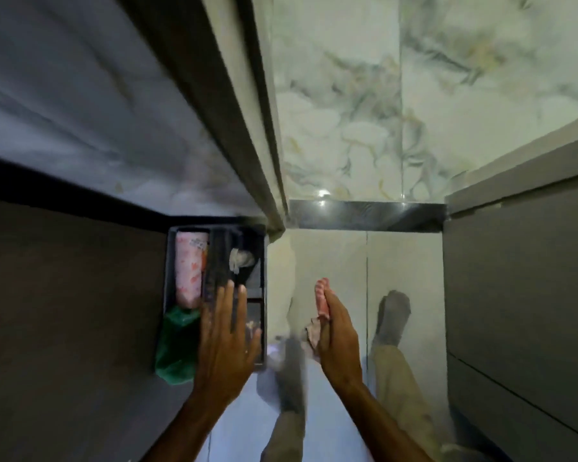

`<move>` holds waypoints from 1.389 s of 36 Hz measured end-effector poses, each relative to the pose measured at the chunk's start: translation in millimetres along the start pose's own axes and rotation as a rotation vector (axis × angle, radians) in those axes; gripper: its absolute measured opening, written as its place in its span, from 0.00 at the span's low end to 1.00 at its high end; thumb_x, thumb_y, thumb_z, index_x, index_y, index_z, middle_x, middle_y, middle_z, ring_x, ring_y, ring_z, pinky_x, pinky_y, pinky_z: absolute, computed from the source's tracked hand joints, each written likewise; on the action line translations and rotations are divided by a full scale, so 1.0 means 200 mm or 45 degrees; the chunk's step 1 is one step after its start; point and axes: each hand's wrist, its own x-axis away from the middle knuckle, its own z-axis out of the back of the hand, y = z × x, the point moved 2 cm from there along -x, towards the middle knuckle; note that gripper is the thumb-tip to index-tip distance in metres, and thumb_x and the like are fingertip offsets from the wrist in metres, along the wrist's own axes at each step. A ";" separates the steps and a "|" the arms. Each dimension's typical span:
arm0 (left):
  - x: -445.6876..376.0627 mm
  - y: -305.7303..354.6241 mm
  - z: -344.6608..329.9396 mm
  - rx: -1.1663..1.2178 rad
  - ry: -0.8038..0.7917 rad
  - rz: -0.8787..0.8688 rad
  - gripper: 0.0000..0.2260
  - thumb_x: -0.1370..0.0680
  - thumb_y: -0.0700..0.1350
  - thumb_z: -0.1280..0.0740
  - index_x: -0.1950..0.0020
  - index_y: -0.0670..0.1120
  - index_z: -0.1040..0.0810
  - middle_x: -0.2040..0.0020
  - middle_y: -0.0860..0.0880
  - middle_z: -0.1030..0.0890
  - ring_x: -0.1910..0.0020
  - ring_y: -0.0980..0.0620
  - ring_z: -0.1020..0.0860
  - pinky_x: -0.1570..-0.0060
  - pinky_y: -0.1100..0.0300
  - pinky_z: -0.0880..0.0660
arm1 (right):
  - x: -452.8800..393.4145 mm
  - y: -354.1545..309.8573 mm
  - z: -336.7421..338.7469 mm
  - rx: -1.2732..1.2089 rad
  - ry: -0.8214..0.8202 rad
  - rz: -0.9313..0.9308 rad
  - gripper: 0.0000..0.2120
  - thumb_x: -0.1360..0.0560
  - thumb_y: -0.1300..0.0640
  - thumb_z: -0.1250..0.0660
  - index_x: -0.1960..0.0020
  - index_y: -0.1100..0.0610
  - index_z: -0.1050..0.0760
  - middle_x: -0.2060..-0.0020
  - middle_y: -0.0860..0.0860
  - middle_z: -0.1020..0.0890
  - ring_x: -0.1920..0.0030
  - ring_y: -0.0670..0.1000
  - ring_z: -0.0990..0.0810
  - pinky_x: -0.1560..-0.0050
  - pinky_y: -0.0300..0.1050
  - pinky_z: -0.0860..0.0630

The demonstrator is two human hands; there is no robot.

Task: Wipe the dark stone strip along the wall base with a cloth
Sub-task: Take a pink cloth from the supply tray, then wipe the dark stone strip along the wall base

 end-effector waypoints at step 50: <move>-1.53 0.61 -2.71 0.147 0.235 0.160 0.33 0.15 0.54 0.45 0.13 0.39 0.41 0.12 0.39 0.42 0.12 0.40 0.44 0.14 0.34 0.47 | -2.47 1.85 -0.23 1.078 0.097 1.006 0.36 0.18 0.57 0.34 0.12 0.56 0.41 0.13 0.59 0.37 0.11 0.60 0.42 0.14 0.61 0.33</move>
